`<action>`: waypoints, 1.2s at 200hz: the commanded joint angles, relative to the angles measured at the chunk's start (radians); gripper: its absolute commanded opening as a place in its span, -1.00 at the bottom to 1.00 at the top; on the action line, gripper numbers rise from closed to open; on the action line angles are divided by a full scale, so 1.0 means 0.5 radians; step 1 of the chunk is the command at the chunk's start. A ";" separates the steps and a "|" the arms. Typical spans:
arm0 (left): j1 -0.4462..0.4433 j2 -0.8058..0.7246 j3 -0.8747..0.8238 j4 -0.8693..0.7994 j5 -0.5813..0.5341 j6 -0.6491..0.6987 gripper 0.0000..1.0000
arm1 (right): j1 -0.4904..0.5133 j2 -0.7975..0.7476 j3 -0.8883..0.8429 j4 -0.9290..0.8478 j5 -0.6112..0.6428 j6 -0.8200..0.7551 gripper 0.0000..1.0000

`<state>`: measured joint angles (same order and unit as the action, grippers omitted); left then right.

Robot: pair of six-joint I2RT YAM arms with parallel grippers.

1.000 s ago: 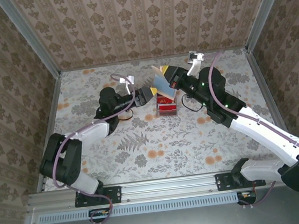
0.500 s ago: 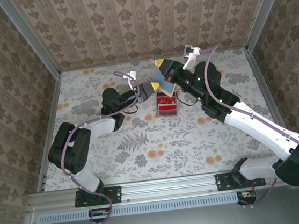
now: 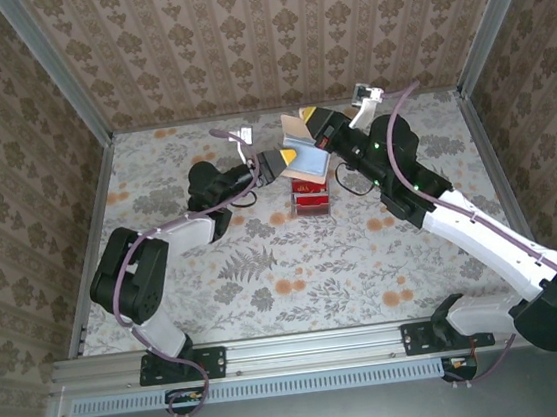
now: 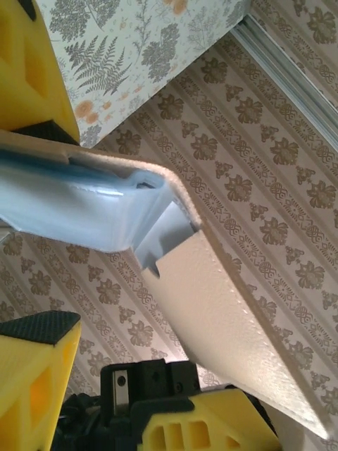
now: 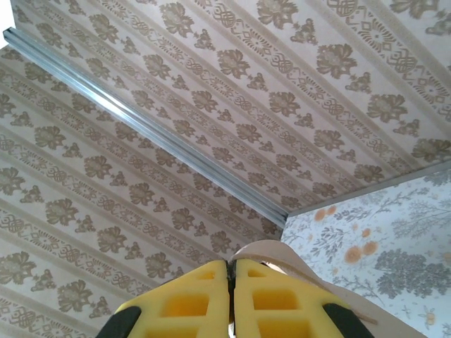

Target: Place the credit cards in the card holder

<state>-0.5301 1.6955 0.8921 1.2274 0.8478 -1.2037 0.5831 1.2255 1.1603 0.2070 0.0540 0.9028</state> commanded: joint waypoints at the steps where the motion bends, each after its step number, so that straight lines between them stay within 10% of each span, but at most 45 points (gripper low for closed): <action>1: 0.031 -0.045 -0.019 0.080 0.050 0.000 0.05 | -0.020 -0.077 -0.049 0.054 0.072 0.034 -0.81; 76: 0.108 -0.159 -0.013 -0.489 0.130 0.274 -0.82 | -0.040 -0.130 -0.181 -0.083 0.073 0.013 -0.80; 103: 0.163 -0.247 0.016 -0.915 0.214 0.491 -0.85 | -0.047 -0.153 -0.203 -0.211 0.052 -0.062 -0.76; 155: 0.224 -0.461 0.390 -2.782 0.145 1.621 -0.90 | -0.054 -0.096 -0.110 -0.831 -0.026 -0.445 -0.41; 240: 0.339 -0.199 0.648 -3.555 0.254 1.896 -0.94 | -0.101 -0.011 -0.052 -1.422 -0.332 -0.948 0.27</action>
<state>-0.3588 1.5581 1.1542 -0.3672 0.9504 -0.3496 0.5449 1.2198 1.1046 -0.3710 -0.0486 0.5438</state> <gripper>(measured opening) 0.068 0.593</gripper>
